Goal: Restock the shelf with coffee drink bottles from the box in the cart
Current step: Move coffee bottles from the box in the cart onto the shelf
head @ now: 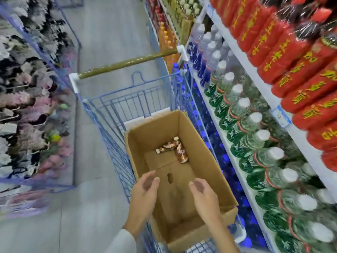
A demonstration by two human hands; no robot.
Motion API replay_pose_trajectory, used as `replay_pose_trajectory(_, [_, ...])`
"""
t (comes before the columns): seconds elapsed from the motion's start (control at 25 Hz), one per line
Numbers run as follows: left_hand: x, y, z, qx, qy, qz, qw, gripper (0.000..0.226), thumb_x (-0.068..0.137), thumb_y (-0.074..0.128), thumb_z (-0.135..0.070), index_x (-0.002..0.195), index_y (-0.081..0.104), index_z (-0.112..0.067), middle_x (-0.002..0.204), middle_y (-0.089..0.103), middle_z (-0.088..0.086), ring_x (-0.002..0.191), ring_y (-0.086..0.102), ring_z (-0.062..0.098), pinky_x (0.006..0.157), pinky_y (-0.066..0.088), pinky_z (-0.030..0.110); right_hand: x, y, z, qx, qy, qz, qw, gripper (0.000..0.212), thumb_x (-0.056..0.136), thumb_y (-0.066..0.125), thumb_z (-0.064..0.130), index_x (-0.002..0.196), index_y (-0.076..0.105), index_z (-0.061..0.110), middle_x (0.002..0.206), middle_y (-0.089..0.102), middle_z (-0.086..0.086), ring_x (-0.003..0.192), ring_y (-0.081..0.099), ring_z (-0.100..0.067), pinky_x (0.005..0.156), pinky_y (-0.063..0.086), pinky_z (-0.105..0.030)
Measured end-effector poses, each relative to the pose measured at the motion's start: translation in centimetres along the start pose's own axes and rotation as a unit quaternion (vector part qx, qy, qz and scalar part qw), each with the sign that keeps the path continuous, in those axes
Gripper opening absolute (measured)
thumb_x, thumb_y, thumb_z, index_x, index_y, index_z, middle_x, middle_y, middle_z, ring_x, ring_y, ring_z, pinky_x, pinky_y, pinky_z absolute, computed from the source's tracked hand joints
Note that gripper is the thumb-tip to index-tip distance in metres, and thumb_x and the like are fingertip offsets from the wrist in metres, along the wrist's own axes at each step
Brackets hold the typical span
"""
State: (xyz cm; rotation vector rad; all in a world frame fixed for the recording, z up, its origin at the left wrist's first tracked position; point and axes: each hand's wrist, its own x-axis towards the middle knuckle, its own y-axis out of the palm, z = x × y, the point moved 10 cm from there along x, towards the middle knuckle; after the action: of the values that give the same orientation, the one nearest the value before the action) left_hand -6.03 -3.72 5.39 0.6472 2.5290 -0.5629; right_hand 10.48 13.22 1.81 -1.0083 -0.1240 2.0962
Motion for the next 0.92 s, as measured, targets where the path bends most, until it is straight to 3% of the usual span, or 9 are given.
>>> replay_pose_trajectory(0.16, [11.0, 6.3, 3.8, -0.075, -0.158, 0.018, 0.984, 0.016, 0.098, 0.059, -0.031, 0.110, 0.067, -0.024, 0.112, 0.068, -0.005, 0.101, 0.063, 0.010, 0.095, 0.052, 0.033, 9.5, 3.3, 0.7, -0.041, 0.060, 0.004, 0.997, 0.044, 0.095, 0.062, 0.040, 0.133, 0.058, 0.019, 0.131, 0.064, -0.001, 0.120, 0.059, -0.020, 0.104, 0.046, -0.035])
replay_pose_trajectory(0.28, [17.8, 11.1, 8.3, -0.212, -0.322, 0.015, 0.923, 0.018, 0.100, 0.055, -0.024, 0.113, 0.058, -0.012, 0.105, 0.064, 0.008, 0.096, 0.063, 0.024, 0.089, 0.054, 0.038, 16.2, 6.0, 0.5, -0.066, 0.098, 0.005, 0.993, 0.033, 0.097, 0.060, 0.028, 0.126, 0.057, 0.014, 0.122, 0.068, -0.012, 0.105, 0.061, -0.027, 0.081, 0.040, -0.026])
replay_pose_trajectory(0.36, [21.9, 13.6, 10.8, -0.255, -0.369, 0.004, 0.894, 0.022, 0.100, 0.054, -0.028, 0.118, 0.053, -0.014, 0.108, 0.063, 0.015, 0.101, 0.062, 0.029, 0.093, 0.054, 0.040, 20.5, 8.0, -0.4, -0.087, 0.107, -0.009, 0.990, 0.031, 0.094, 0.059, 0.023, 0.123, 0.059, 0.013, 0.119, 0.069, -0.013, 0.107, 0.062, -0.032, 0.084, 0.044, -0.030])
replay_pose_trajectory(0.48, [27.4, 16.3, 12.8, -0.289, -0.375, 0.000, 0.881, 0.023, 0.102, 0.051, -0.030, 0.095, 0.060, -0.010, 0.079, 0.068, 0.010, 0.079, 0.059, 0.021, 0.068, 0.047, 0.029, 25.3, 11.5, -2.7, -0.124, 0.109, -0.009, 0.986, 0.050, 0.089, 0.057, 0.026, 0.138, 0.053, 0.016, 0.135, 0.060, -0.013, 0.125, 0.055, -0.034, 0.108, 0.042, -0.043])
replay_pose_trajectory(0.6, [31.5, 19.1, 15.2, -0.315, -0.401, 0.017, 0.860, 0.035, 0.104, 0.047, -0.038, 0.085, 0.057, -0.011, 0.091, 0.063, 0.007, 0.087, 0.058, 0.022, 0.076, 0.047, 0.034, 29.5, 13.6, -4.2, -0.155, 0.108, -0.033, 0.981, 0.068, 0.091, 0.062, 0.033, 0.151, 0.037, 0.016, 0.151, 0.045, -0.012, 0.139, 0.042, -0.033, 0.117, 0.033, -0.046])
replay_pose_trajectory(0.72, [35.0, 20.9, 17.5, -0.327, -0.401, 0.014, 0.855, 0.039, 0.097, 0.056, -0.050, 0.103, 0.064, -0.012, 0.103, 0.066, 0.012, 0.085, 0.060, 0.023, 0.079, 0.051, 0.032, 32.7, 14.5, -5.2, -0.212, 0.076, -0.065, 0.972, 0.072, 0.089, 0.064, 0.027, 0.153, 0.035, 0.013, 0.151, 0.044, -0.013, 0.139, 0.043, -0.031, 0.116, 0.035, -0.043])
replay_pose_trajectory(0.8, [37.2, 22.3, 19.2, -0.309, -0.385, 0.024, 0.869, 0.075, 0.083, 0.057, -0.074, 0.127, 0.060, -0.013, 0.116, 0.067, 0.015, 0.097, 0.063, 0.028, 0.086, 0.053, 0.035, 33.3, 15.5, -6.0, -0.293, 0.056, -0.071, 0.952, 0.070, 0.089, 0.062, 0.025, 0.151, 0.034, 0.010, 0.148, 0.041, -0.014, 0.135, 0.045, -0.032, 0.108, 0.041, -0.044])
replay_pose_trajectory(0.84, [37.8, 22.7, 19.3, -0.306, -0.375, 0.031, 0.874, 0.084, 0.080, 0.053, -0.080, 0.130, 0.060, -0.012, 0.112, 0.070, 0.016, 0.102, 0.063, 0.030, 0.090, 0.052, 0.038, 33.4, 16.0, -6.4, -0.330, 0.048, -0.069, 0.940, 0.067, 0.089, 0.062, 0.028, 0.149, 0.035, 0.011, 0.143, 0.041, -0.014, 0.129, 0.048, -0.032, 0.102, 0.045, -0.045])
replay_pose_trajectory(0.92, [38.1, 23.1, 19.0, -0.347, -0.383, 0.020, 0.856, 0.053, 0.097, 0.047, -0.057, 0.107, 0.068, -0.010, 0.074, 0.075, 0.011, 0.088, 0.063, 0.029, 0.075, 0.052, 0.036, 33.6, 16.6, -7.4, -0.356, 0.057, -0.060, 0.931, 0.064, 0.088, 0.064, 0.031, 0.143, 0.037, 0.013, 0.136, 0.042, -0.012, 0.120, 0.053, -0.031, 0.093, 0.050, -0.044])
